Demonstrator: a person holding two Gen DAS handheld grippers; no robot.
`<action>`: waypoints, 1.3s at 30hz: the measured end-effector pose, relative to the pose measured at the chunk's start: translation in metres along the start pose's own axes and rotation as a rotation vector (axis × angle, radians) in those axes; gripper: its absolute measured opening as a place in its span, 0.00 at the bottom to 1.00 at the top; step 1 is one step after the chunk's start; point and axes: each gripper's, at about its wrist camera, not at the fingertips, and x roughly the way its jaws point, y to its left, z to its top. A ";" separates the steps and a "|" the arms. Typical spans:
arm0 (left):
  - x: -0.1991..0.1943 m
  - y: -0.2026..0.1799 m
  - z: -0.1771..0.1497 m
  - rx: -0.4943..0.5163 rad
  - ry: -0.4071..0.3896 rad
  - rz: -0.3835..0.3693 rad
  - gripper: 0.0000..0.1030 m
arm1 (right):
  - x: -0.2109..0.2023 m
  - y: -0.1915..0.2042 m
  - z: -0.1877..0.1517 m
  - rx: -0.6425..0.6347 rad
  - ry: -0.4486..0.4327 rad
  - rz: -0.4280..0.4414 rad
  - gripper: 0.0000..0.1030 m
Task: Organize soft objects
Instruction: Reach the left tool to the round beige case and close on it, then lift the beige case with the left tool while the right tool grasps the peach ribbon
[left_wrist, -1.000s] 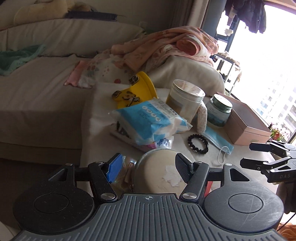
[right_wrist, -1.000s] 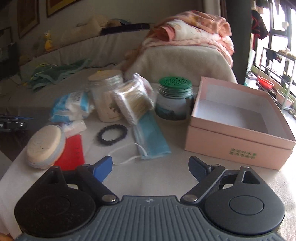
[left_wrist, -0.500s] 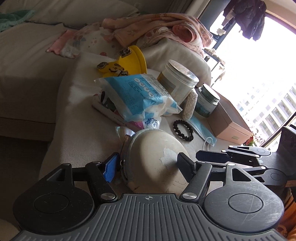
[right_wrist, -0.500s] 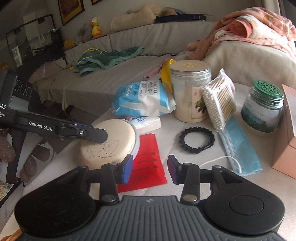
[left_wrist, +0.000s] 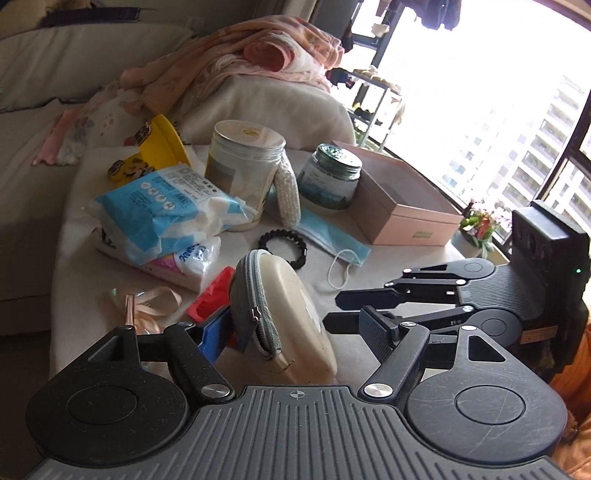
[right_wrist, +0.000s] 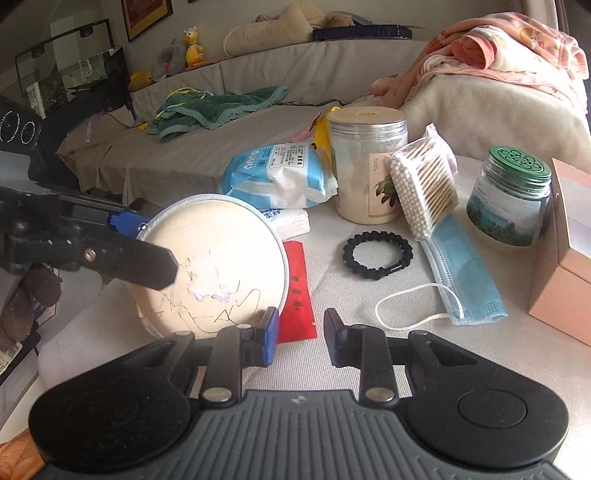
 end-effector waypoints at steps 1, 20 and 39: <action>0.004 -0.001 0.000 -0.001 0.002 0.018 0.77 | -0.002 0.000 -0.001 -0.006 -0.005 -0.004 0.27; -0.071 0.044 0.016 -0.138 -0.238 0.101 0.43 | 0.018 0.040 0.013 -0.199 0.008 0.024 0.55; -0.092 0.099 0.008 -0.300 -0.342 0.171 0.43 | 0.100 0.107 0.051 -0.300 0.029 0.095 0.40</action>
